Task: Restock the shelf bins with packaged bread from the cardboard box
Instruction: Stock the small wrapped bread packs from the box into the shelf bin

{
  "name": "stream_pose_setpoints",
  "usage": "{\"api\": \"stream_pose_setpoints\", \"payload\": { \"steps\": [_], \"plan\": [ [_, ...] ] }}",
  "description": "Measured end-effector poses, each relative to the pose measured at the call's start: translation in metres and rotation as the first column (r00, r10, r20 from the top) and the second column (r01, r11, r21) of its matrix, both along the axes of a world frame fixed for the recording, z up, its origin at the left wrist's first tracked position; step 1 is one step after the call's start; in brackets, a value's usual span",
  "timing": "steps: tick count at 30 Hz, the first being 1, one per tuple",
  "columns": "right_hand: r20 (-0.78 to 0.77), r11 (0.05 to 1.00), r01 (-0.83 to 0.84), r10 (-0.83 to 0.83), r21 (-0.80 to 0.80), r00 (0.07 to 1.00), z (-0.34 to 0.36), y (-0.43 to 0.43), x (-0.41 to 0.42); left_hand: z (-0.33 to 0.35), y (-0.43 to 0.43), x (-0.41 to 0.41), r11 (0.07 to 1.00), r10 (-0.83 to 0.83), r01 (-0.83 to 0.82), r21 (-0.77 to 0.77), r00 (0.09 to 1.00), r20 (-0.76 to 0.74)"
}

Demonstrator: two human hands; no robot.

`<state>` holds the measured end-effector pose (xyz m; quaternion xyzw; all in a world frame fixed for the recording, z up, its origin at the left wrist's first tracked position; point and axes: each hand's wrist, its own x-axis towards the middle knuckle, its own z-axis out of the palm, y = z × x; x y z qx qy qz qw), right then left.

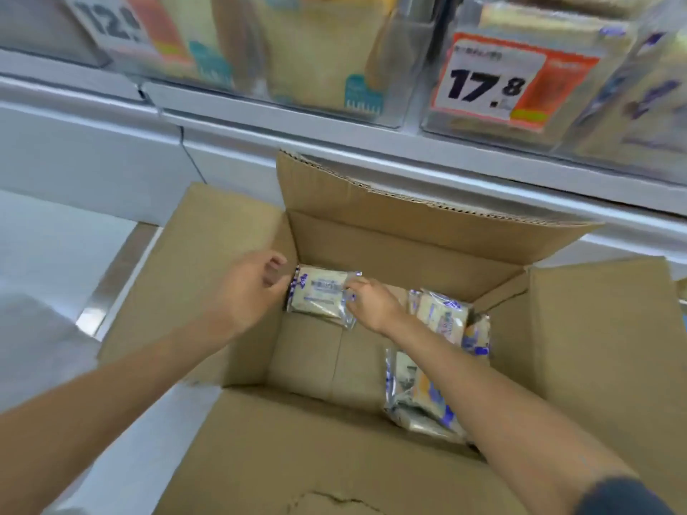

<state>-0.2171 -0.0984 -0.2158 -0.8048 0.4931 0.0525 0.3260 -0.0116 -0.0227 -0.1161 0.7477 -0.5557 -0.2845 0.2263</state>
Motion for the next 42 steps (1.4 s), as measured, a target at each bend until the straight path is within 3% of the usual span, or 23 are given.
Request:
{"api": "stream_pose_setpoints", "payload": {
  "steps": [3, 8, 10, 13, 16, 18, 21, 23, 28, 32, 37, 40, 42],
  "plan": [
    [0.019, 1.0, -0.005, 0.004, 0.014, 1.0, -0.035, -0.017, 0.043, -0.009, 0.003, 0.003, 1.0, 0.004, -0.004, -0.004, 0.998, -0.059],
    [-0.186, 0.996, 0.07, -0.078, -0.05, 0.979, -0.069, -0.009, 0.033, -0.017, 0.003, 0.0, 1.0, 0.021, -0.02, 0.012, 0.995, -0.094],
    [-0.125, 0.992, 0.109, -0.1, 0.067, 0.987, -0.067, 0.001, 0.013, -0.021, 0.003, -0.007, 0.999, 0.01, -0.005, 0.051, 0.995, -0.096],
    [-0.052, 0.982, 0.042, -0.032, 0.187, 0.998, -0.042, 0.016, -0.017, -0.025, 0.003, -0.021, 0.988, -0.081, 0.096, 0.119, 0.989, -0.123],
    [0.083, 0.976, -0.025, 0.007, 0.217, 0.997, 0.0, 0.019, -0.032, -0.037, 0.003, -0.038, 0.908, -0.115, 0.262, 0.328, 0.907, -0.405],
    [0.215, 0.946, -0.017, -0.056, 0.325, 0.975, 0.02, 0.012, -0.041, -0.052, 0.007, -0.046, 0.885, 0.023, 0.209, 0.416, 0.872, -0.488],
    [0.301, 0.886, 0.095, -0.253, 0.453, 0.92, 0.024, -0.008, -0.057, -0.061, 0.017, -0.046, 0.892, 0.267, -0.027, 0.451, 0.836, -0.479],
    [0.253, 0.893, 0.174, -0.297, 0.415, 0.921, 0.004, -0.023, -0.058, -0.062, 0.025, -0.041, 0.875, 0.348, -0.09, 0.475, 0.8, -0.489],
    [0.08, 0.945, 0.151, -0.182, 0.291, 0.98, -0.068, -0.034, -0.01, -0.068, 0.037, -0.029, 0.837, 0.419, -0.142, 0.529, 0.788, -0.451],
    [-0.15, 0.987, 0.141, -0.129, 0.071, 0.98, -0.098, -0.026, 0.005, -0.072, 0.036, -0.024, 0.829, 0.45, -0.203, 0.521, 0.794, -0.408],
    [0.039, 0.937, 0.263, -0.279, 0.23, 0.96, -0.075, -0.015, -0.029, -0.075, 0.028, -0.033, 0.821, 0.472, -0.242, 0.516, 0.797, -0.377],
    [0.035, 0.961, 0.247, -0.253, 0.129, 0.967, -0.026, -0.011, -0.069, -0.071, 0.024, -0.043, 0.828, 0.454, -0.263, 0.494, 0.833, -0.317],
    [0.118, 0.969, 0.193, -0.212, 0.157, 0.97, 0.017, -0.007, -0.088, -0.063, 0.019, -0.053, 0.845, 0.436, -0.232, 0.481, 0.82, -0.371]
  ]
}}
